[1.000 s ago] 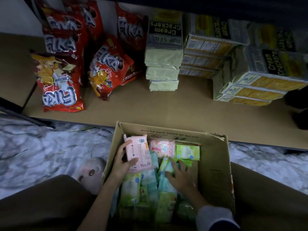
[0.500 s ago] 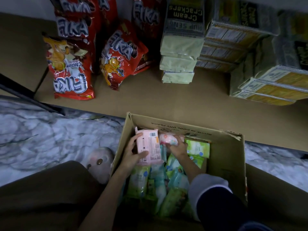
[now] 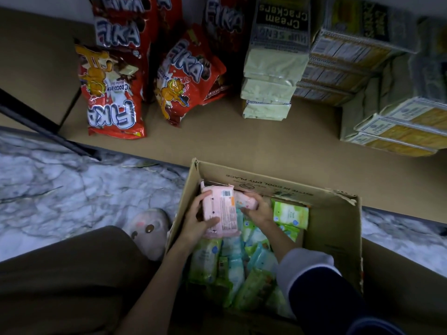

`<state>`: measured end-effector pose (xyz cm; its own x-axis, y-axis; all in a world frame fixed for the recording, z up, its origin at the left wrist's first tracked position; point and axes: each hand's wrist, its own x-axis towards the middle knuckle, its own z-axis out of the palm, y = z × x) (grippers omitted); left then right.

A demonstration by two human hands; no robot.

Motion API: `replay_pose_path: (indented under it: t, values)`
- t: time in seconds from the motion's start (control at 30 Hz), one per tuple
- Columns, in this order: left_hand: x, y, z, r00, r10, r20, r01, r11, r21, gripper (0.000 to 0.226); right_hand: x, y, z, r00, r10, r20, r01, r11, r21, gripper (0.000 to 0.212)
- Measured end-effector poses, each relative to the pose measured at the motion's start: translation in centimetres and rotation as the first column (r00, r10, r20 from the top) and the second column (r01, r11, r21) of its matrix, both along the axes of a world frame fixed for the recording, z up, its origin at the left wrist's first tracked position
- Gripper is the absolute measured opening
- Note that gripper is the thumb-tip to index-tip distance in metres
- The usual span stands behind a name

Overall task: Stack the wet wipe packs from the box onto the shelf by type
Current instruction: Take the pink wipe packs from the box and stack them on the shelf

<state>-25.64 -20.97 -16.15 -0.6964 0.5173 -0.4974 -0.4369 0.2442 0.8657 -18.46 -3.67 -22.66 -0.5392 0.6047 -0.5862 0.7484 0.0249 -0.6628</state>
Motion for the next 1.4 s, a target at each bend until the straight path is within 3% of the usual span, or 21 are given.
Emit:
replay_pose_path:
  t: [0.13, 0.27, 0.43, 0.6, 0.73, 0.97, 1.1, 1.23, 1.33, 1.4]
  values:
    - [0.3, -0.2, 0.5, 1.000, 0.007, 0.004, -0.007, 1.000, 0.010, 0.059, 0.6, 0.1, 1.2, 0.996, -0.016, -0.088, 0.020, 0.999, 0.039, 0.040]
    - [0.4, -0.5, 0.9, 1.000, 0.002, -0.026, -0.002, 1.000, -0.013, 0.061, 1.9, 0.0, 2.0, 0.997, -0.047, -0.068, 0.047, 0.999, -0.001, 0.040]
    - [0.7, -0.5, 2.8, 0.998, -0.028, -0.062, 0.027, 0.999, -0.019, 0.062, 4.8, 1.1, 4.4, 0.996, -0.002, -0.087, 0.008, 0.998, 0.066, 0.041]
    - [2.2, 0.3, 6.8, 0.992, -0.053, -0.118, 0.053, 0.999, -0.002, 0.064, 7.4, 3.0, 10.8, 0.977, 0.098, -0.188, -0.064, 0.982, 0.180, 0.032]
    - [3.3, 0.7, 11.1, 0.979, -0.059, -0.196, 0.067, 0.997, 0.036, 0.068, 9.2, 4.0, 17.9, 0.954, 0.061, -0.294, -0.001, 0.980, 0.198, 0.029]
    - [4.3, 1.7, 22.6, 0.903, -0.091, -0.420, 0.168, 0.975, 0.149, 0.063, 13.0, 3.4, 31.4, 0.786, -0.078, -0.614, 0.126, 0.991, 0.036, 0.031]
    - [4.2, 1.4, 29.7, 0.819, -0.095, -0.565, 0.252, 0.946, 0.206, 0.063, 14.1, 3.0, 37.3, 0.685, -0.086, -0.724, 0.171, 0.984, 0.045, 0.027]
    - [3.9, 0.9, 35.9, 0.741, -0.083, -0.666, 0.314, 0.920, 0.235, 0.060, 14.6, 2.8, 42.1, 0.613, -0.003, -0.790, 0.242, 0.953, 0.185, 0.024]
    - [3.2, 1.1, 39.7, 0.704, -0.035, -0.709, 0.311, 0.913, 0.264, 0.060, 14.7, 3.5, 45.5, 0.564, 0.043, -0.825, 0.298, 0.921, 0.252, 0.033]
    - [2.4, 1.7, 41.8, 0.684, 0.007, -0.729, 0.297, 0.911, 0.287, 0.060, 14.3, 4.2, 47.9, 0.504, 0.030, -0.863, 0.306, 0.928, 0.211, 0.039]
